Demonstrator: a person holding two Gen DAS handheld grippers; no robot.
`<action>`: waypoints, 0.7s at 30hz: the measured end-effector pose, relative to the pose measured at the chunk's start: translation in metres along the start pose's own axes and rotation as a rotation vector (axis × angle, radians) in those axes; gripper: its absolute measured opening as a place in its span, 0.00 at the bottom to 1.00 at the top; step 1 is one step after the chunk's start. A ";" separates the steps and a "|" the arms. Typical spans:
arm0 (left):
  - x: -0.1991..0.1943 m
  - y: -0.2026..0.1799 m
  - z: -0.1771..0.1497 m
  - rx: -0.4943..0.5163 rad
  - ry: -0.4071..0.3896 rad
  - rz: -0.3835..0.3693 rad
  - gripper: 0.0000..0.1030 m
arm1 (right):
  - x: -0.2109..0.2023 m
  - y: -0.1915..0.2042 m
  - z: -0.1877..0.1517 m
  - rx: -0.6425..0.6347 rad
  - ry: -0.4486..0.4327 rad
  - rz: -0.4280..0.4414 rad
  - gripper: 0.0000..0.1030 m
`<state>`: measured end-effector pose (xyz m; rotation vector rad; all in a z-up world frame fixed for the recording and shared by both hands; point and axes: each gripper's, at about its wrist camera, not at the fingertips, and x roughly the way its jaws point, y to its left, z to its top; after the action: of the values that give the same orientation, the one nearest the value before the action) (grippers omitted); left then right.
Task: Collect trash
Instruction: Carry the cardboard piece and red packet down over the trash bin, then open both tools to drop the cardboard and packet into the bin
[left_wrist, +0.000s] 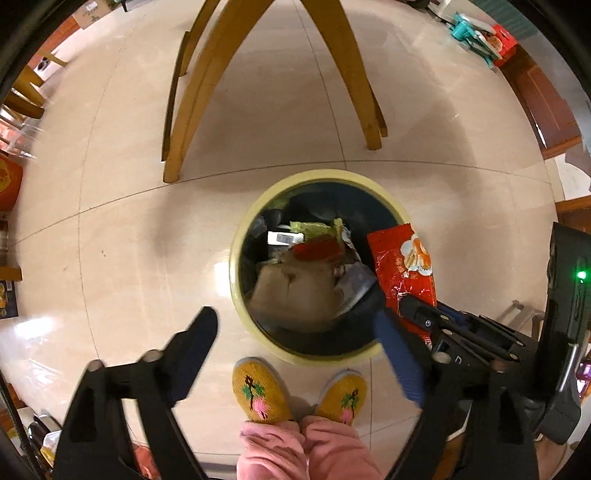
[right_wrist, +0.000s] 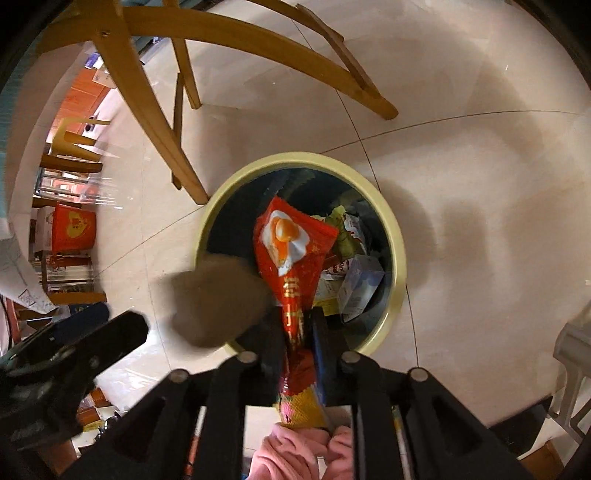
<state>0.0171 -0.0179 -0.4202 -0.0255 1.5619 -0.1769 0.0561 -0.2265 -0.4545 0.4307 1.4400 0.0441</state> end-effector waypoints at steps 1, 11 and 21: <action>0.002 0.001 0.001 -0.003 -0.004 0.003 0.86 | 0.003 -0.001 0.001 -0.001 0.002 -0.006 0.22; -0.012 0.019 -0.004 -0.047 -0.062 0.045 0.87 | 0.004 0.000 -0.005 0.004 -0.030 -0.025 0.43; -0.047 0.028 -0.011 -0.064 -0.136 0.072 0.87 | -0.023 0.010 -0.013 -0.027 -0.091 -0.018 0.44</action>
<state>0.0089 0.0167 -0.3776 -0.0308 1.4301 -0.0669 0.0421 -0.2200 -0.4302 0.3934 1.3517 0.0290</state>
